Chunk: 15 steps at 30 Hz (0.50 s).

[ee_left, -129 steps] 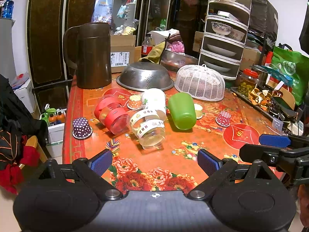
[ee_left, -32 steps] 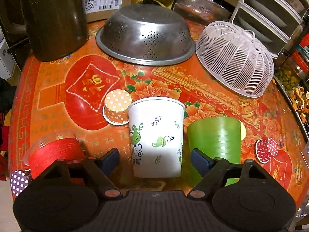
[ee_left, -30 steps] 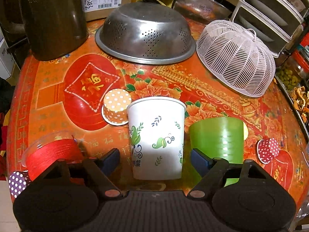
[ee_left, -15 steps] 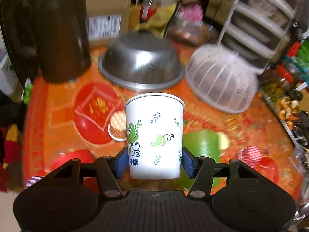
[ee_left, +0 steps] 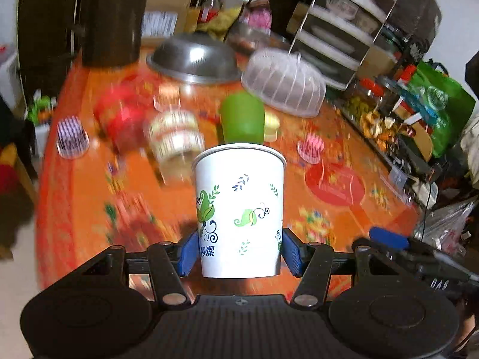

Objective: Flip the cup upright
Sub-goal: 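Lift the white cup with the left tool toward the right tool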

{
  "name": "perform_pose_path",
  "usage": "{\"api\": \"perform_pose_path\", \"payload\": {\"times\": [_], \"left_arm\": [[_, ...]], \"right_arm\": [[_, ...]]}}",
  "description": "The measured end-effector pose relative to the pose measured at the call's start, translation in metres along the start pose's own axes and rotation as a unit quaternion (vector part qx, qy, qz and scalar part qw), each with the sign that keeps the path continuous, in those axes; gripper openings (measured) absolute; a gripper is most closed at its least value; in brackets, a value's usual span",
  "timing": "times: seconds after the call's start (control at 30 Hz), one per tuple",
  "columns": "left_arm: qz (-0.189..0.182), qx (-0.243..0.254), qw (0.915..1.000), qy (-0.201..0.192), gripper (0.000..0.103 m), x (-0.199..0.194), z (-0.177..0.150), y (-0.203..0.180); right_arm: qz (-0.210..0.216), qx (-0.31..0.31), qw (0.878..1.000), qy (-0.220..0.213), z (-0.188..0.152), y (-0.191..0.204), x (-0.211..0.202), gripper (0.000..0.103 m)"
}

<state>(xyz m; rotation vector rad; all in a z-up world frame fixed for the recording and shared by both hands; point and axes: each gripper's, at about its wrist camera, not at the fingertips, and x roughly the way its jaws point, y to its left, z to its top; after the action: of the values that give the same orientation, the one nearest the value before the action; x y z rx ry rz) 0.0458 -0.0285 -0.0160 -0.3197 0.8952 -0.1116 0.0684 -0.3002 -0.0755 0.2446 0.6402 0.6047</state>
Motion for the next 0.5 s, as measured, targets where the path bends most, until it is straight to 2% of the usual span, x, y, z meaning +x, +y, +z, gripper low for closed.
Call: {"api": "perform_pose_path", "payload": {"times": [0.1, 0.27, 0.5], "left_arm": [[-0.019, -0.020, 0.9993, 0.027, 0.061, 0.023, -0.011, -0.004], [-0.030, -0.025, 0.9981, 0.049, 0.061, 0.043, -0.029, -0.017], [-0.023, -0.028, 0.9984, 0.044, 0.061, 0.047, -0.042, -0.019]], "right_arm": [[-0.005, 0.007, 1.000, 0.013, -0.002, 0.003, 0.003, 0.102], [-0.006, 0.029, 0.999, 0.025, -0.003, 0.005, 0.004, 0.102], [0.005, 0.055, 0.996, 0.067, 0.004, 0.012, 0.017, 0.102]]}}
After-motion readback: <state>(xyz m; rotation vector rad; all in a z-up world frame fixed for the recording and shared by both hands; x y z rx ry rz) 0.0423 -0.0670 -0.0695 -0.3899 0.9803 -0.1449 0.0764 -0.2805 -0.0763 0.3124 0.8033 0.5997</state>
